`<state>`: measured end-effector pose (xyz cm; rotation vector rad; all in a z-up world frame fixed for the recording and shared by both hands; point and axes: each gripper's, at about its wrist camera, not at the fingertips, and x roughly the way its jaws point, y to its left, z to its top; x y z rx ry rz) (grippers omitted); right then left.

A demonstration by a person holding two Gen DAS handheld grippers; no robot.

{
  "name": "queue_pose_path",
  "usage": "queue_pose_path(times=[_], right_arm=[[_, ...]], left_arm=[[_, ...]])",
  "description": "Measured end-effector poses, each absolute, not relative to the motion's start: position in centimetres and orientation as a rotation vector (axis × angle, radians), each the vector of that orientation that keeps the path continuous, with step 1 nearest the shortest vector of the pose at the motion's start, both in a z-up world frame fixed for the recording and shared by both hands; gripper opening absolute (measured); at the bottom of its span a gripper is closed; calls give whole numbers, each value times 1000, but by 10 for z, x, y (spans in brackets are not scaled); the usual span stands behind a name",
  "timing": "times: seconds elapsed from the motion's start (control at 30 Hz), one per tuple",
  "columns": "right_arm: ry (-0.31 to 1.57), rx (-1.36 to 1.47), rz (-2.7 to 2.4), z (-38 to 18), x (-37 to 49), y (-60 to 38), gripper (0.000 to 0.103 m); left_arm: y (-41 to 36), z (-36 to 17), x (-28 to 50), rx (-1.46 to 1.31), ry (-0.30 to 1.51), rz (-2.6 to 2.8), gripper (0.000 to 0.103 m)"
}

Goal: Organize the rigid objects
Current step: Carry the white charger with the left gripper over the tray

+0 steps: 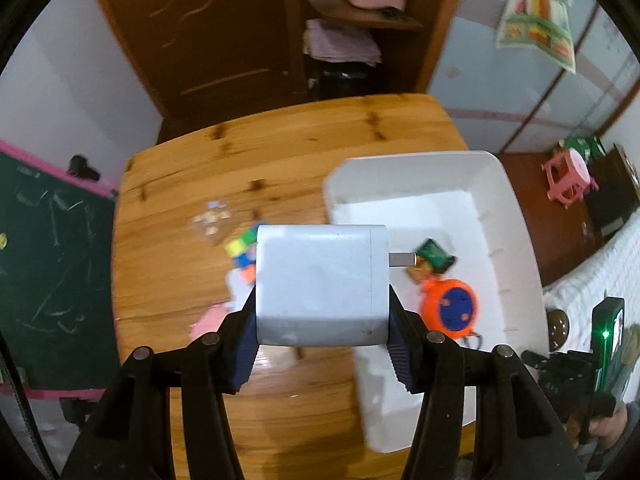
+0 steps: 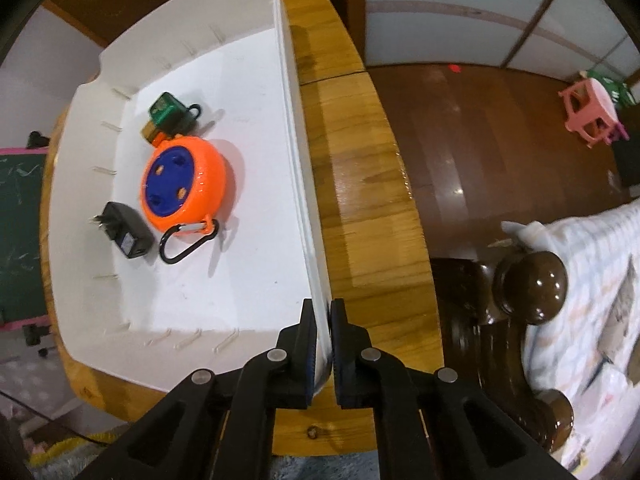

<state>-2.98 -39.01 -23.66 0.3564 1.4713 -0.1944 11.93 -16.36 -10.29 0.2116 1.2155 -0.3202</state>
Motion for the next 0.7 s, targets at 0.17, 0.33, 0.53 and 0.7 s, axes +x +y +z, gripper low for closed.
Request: queue_pose_path(times=[0.17,0.33,0.53,0.7], right_arm=[[1471,372,-142,-238,-30,-393,10],[1489,357,-104,-238,-31,-389,11],[1502,346,-72,-238,-30,-390,11],[1500,369,-52,-239,-30,-394,12]], left_arm=[[-205,-130,123,261,1265,-293,59],[-227,-157,133,290,1298,-247,59],[-246,-188,149,342,1331,-210,59],[-260,-207,155,368,1361,-198,59]])
